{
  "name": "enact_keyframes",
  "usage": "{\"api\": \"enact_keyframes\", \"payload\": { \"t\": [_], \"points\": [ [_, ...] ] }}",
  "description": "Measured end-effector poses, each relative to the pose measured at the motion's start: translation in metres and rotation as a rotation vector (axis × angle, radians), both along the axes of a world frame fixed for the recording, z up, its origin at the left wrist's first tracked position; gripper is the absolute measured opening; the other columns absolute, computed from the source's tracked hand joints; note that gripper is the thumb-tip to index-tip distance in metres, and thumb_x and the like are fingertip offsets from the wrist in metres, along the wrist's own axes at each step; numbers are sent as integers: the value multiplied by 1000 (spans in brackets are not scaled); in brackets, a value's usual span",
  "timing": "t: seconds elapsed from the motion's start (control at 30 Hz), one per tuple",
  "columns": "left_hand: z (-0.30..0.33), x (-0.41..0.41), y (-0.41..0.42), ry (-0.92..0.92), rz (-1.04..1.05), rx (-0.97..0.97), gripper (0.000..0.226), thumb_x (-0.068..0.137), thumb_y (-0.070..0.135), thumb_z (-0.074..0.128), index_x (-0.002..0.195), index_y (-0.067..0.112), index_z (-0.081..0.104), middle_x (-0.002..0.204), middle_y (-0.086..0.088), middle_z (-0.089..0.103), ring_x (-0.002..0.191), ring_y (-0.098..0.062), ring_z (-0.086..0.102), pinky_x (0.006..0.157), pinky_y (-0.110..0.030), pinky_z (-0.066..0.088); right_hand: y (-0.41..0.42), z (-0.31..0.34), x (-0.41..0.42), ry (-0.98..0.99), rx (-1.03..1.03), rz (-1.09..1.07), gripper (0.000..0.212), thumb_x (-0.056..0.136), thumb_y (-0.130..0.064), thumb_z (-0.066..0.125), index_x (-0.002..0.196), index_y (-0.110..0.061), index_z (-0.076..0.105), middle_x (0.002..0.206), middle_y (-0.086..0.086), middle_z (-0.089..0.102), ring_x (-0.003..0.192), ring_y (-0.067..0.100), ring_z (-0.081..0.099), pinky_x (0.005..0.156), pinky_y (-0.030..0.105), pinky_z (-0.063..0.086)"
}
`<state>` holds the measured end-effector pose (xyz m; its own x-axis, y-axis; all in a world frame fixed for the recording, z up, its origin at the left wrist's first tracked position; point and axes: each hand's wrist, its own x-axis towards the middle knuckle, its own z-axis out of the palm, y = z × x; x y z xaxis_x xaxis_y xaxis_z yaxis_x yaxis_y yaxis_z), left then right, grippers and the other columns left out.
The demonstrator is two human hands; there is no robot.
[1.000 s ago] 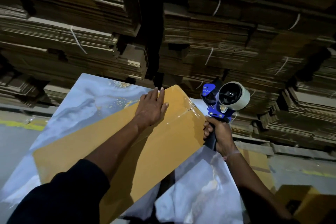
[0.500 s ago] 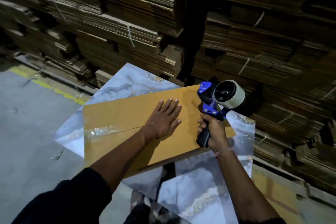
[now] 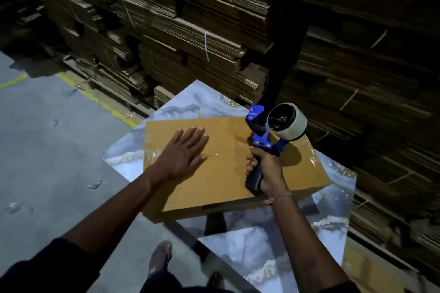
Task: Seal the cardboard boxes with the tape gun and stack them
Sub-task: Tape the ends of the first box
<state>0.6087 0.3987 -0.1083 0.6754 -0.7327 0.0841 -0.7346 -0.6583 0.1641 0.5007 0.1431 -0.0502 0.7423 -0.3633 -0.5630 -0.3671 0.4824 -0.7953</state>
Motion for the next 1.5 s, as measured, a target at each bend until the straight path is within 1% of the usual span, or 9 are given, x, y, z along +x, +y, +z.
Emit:
{"api": "enact_keyframes", "payload": {
  "t": [0.27, 0.43, 0.63, 0.87, 1.03, 1.13, 1.23, 1.33, 1.5],
  "points": [
    [-8, 43, 79, -27, 45, -256, 66, 106, 54, 30, 159, 16, 38, 169, -5, 27, 159, -24, 18, 128, -51, 11, 24, -2, 11, 34, -52, -81, 34, 99, -16, 63, 66, -7, 58, 50, 1, 38, 43, 20, 44, 45, 30, 37],
    [-14, 36, 68, 10, 130, -515, 60, 99, 43, 48, 149, 10, 54, 162, -5, 43, 153, -25, 33, 125, -56, 16, 21, -8, 17, 41, -73, -112, 29, 99, -16, 63, 71, -8, 59, 52, 1, 40, 45, 20, 43, 46, 31, 36],
    [-19, 39, 27, 12, 131, -603, 56, 97, 36, 50, 142, 5, 60, 155, -9, 52, 148, -29, 40, 126, -54, 15, -14, -1, 22, 99, -98, -107, 32, 98, -19, 63, 66, -12, 58, 53, -1, 36, 45, 17, 41, 46, 30, 34],
    [-15, 27, -58, 136, 112, -636, 58, 102, 39, 44, 143, 2, 58, 154, -12, 52, 147, -29, 42, 126, -55, 17, -22, 17, 33, 103, -42, -59, 33, 99, -19, 58, 68, -11, 53, 54, -1, 35, 45, 17, 38, 46, 32, 35],
    [-10, 28, -63, 380, 82, -860, 61, 107, 44, 40, 158, 13, 38, 169, 1, 28, 159, -13, 16, 130, -45, 5, 1, 35, 52, 98, -27, -15, 33, 99, -17, 54, 67, -12, 53, 57, 0, 35, 46, 18, 32, 50, 33, 28],
    [-9, 35, -48, 549, 72, -987, 65, 107, 36, 49, 164, 21, 22, 173, 8, 14, 159, -6, 5, 127, -40, 16, 17, 43, 67, 115, -44, 37, 29, 97, -17, 53, 69, -10, 55, 58, 1, 35, 44, 18, 33, 46, 32, 33],
    [-10, 49, -35, 680, 152, -1057, 69, 106, 27, 58, 164, 26, 21, 171, 10, 18, 151, 10, 16, 118, -24, 29, 37, 52, 83, 152, -67, 105, 31, 97, -18, 51, 67, -10, 56, 59, 1, 34, 43, 18, 34, 44, 31, 33],
    [-10, 69, -26, 772, 215, -1142, 75, 100, 18, 67, 162, 22, 24, 165, 5, 30, 148, 2, 32, 114, -14, 34, 58, 61, 98, 191, -110, 175, 30, 95, -18, 50, 67, -10, 56, 54, -1, 35, 43, 18, 34, 44, 29, 32],
    [-5, 99, -14, 825, 151, -1139, 70, 96, 11, 72, 155, 23, 37, 158, 7, 42, 144, -7, 43, 116, -25, 40, 81, 63, 117, 216, -200, 232, 24, 91, -16, 52, 68, -10, 55, 55, 1, 36, 45, 20, 34, 46, 30, 32]
  ]
}}
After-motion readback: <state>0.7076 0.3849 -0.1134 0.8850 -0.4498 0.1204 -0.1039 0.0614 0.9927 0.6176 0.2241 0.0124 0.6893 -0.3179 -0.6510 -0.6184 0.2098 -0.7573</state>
